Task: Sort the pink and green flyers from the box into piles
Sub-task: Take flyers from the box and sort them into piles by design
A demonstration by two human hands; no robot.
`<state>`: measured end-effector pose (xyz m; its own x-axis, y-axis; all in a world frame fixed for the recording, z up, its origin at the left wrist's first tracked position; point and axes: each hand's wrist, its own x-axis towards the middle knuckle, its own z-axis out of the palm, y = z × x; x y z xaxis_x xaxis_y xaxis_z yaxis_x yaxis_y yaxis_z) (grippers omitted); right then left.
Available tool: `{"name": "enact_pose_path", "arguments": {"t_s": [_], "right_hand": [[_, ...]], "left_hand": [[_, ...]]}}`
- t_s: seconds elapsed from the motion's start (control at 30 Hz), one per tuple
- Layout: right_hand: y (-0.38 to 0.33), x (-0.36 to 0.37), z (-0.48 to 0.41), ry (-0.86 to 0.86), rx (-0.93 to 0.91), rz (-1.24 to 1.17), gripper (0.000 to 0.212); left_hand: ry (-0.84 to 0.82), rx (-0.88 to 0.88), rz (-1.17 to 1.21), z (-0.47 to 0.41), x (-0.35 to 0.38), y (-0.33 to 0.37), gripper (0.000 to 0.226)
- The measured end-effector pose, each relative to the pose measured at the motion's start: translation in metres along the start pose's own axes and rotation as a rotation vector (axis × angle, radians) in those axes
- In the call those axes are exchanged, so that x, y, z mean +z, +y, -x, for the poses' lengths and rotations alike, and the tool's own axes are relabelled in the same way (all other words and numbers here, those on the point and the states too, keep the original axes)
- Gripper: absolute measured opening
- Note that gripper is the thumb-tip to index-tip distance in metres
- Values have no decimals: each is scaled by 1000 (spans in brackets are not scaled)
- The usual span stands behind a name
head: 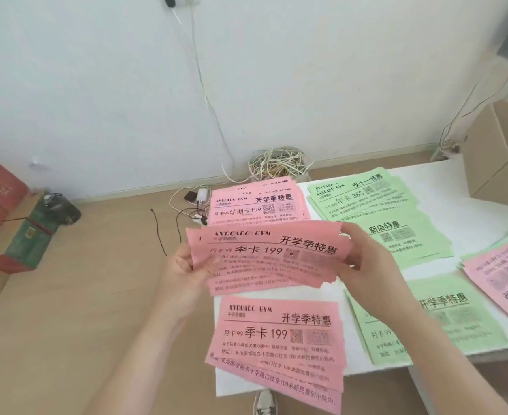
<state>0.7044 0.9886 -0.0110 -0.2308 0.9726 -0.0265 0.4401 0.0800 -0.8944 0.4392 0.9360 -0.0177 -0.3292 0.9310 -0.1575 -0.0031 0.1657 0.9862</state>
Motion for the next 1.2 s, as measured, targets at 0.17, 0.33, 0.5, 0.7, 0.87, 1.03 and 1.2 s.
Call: {"name": "enact_pose_path", "arguments": {"t_s": [0.17, 0.33, 0.5, 0.7, 0.87, 1.03, 1.2], "right_hand": [[10, 35, -6, 94, -128, 156, 67], [25, 57, -8, 130, -38, 107, 70], [19, 57, -15, 240, 36, -26, 72], [20, 48, -2, -31, 114, 357, 63], [13, 45, 19, -177, 121, 563, 58], [11, 38, 52, -98, 206, 628, 50], [24, 34, 99, 13, 452, 597, 42]], "left_hand": [[-16, -13, -112, -23, -13, -20, 29], [-42, -42, -243, -34, -17, -41, 33], [33, 6, -202, -49, -19, -23, 23], [135, 63, -323, -143, -16, -3, 35], [48, 92, -696, -179, -2, -31, 60], [54, 387, -919, -133, 2, -19, 54], [-832, 407, -1169, 7, 41, -20, 44]]}}
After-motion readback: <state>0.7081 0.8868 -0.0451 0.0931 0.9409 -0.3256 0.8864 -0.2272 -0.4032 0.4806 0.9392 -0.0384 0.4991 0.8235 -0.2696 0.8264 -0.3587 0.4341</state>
